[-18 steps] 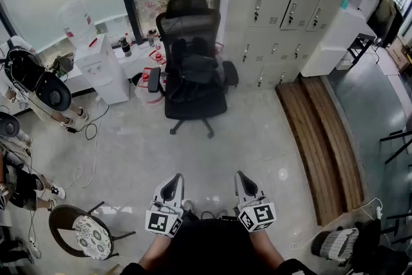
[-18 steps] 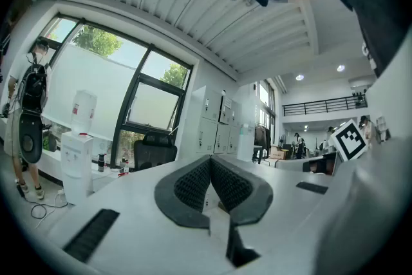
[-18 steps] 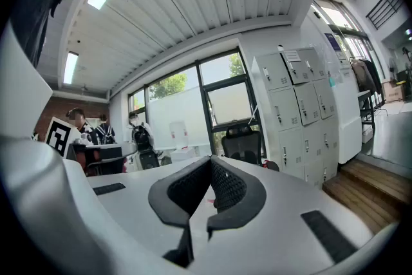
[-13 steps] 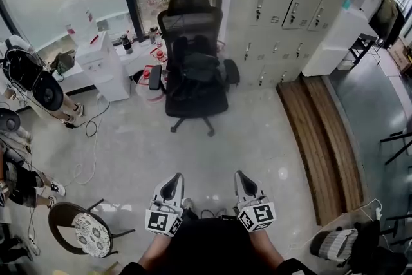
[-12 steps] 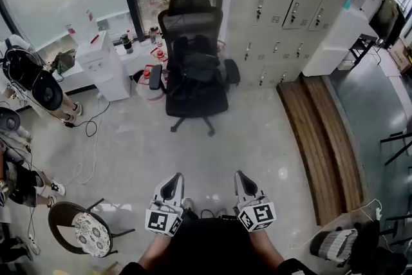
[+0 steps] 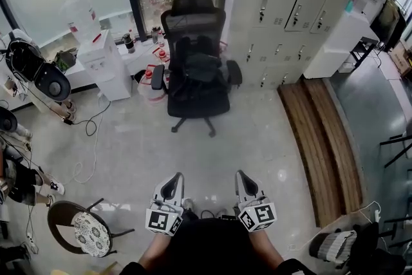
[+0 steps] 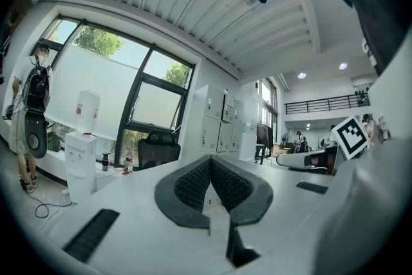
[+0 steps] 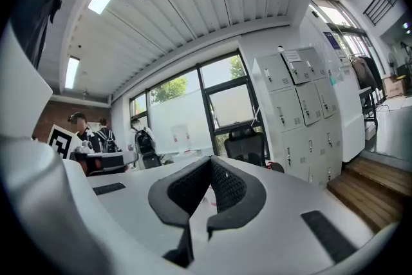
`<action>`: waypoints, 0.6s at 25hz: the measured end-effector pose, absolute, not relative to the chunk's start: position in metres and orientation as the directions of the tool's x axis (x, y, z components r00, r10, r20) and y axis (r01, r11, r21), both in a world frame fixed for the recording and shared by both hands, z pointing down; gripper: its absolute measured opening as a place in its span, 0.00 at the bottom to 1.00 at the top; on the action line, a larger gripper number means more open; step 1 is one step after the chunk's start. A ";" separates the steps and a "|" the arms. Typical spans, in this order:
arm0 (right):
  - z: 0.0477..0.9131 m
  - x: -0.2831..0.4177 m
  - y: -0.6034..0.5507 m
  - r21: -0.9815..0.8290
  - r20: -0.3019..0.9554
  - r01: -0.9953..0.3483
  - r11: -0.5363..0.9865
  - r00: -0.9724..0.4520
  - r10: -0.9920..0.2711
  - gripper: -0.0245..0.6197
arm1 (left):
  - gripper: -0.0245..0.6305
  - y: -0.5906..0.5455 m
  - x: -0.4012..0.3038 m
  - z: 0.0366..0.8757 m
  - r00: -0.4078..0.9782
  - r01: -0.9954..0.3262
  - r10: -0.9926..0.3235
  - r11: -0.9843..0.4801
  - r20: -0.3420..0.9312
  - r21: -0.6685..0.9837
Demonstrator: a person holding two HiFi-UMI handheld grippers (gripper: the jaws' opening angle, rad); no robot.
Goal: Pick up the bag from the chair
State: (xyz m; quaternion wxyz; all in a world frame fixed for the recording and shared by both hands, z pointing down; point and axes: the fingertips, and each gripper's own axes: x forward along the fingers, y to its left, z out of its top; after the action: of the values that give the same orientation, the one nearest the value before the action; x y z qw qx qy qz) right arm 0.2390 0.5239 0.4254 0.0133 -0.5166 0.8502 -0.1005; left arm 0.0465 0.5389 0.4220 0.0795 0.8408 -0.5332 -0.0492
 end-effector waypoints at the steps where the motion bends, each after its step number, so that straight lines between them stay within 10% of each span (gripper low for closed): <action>1: 0.426 0.237 0.524 -0.181 0.082 -0.876 0.446 -0.466 -0.881 0.04 | 0.04 0.538 0.042 0.422 0.421 -0.892 -0.907 -0.414 0.000 0.183; 15: 0.426 0.188 0.506 -0.166 0.065 -0.898 0.408 -0.423 -0.904 0.05 | 0.05 0.515 -0.033 0.429 0.398 -0.898 -0.917 -0.392 -0.009 0.202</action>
State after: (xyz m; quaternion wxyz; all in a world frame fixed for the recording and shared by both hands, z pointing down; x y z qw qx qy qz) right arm 0.1879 0.5064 0.4259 0.0174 -0.5367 0.8390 -0.0879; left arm -0.0329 0.5154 0.4289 0.0825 0.8321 -0.5452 -0.0594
